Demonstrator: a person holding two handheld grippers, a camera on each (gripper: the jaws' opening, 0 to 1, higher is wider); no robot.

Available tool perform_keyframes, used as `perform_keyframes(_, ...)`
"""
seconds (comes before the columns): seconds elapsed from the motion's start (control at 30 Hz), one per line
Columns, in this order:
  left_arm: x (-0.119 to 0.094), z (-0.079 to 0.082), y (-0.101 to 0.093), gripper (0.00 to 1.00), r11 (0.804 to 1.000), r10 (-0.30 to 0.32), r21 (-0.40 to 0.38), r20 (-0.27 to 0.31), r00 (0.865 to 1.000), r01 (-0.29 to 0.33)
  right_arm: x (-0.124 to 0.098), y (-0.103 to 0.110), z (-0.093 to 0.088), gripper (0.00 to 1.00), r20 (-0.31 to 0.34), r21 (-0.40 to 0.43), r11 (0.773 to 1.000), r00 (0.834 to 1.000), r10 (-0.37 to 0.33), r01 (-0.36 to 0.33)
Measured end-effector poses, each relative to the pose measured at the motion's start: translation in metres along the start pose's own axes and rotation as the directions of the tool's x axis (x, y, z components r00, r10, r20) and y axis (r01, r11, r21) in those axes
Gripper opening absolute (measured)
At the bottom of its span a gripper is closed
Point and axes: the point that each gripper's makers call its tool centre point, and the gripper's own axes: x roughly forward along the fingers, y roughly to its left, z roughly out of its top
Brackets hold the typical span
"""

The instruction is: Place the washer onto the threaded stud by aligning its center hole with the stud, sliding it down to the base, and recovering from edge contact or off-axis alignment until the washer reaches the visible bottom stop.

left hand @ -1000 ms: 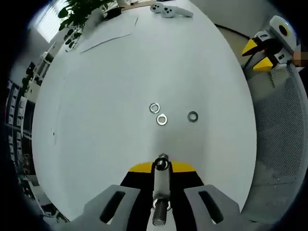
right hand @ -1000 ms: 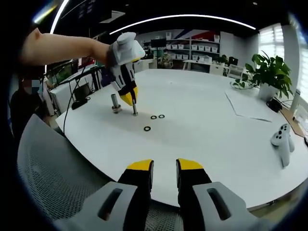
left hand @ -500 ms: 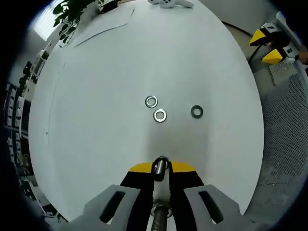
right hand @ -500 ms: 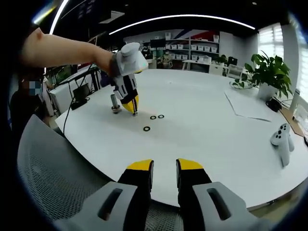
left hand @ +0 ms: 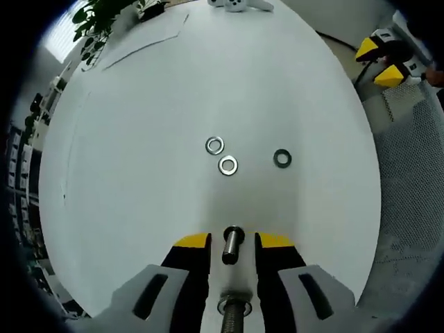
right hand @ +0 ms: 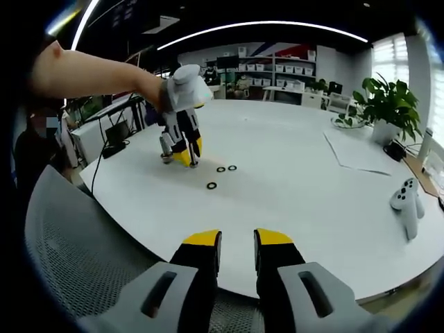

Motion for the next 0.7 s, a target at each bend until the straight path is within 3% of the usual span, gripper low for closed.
perform_keyframes(0.1, -0.005, 0.004, -0.001, 0.34, 0.995, -0.005, -0.100, 0.034, 0.999, 0.008, 0.000, 0.000, 0.000, 0.22, 0.001, 0.000, 1.000, 1.000, 0.001, -0.001)
perform_keyframes(0.23, -0.013, 0.007, -0.001, 0.36, 0.991, 0.005, -0.135, 0.064, 0.998, 0.004, 0.000, 0.000, 0.000, 0.22, 0.002, 0.001, 1.000, 1.000, 0.001, -0.001)
perform_keyframes(0.37, -0.022, 0.010, -0.005, 0.35, 0.993, 0.009, -0.118, 0.074, 0.997, -0.001, 0.000, 0.000, 0.000, 0.22, 0.001, 0.000, 1.000, 1.000, 0.002, -0.002)
perform_keyframes(0.7, -0.040, 0.028, -0.019, 0.05, 1.000, 0.020, -0.014, 0.090, 0.996, -0.019, 0.000, 0.000, 0.000, 0.22, 0.001, 0.002, 1.000, 1.000, -0.002, 0.002)
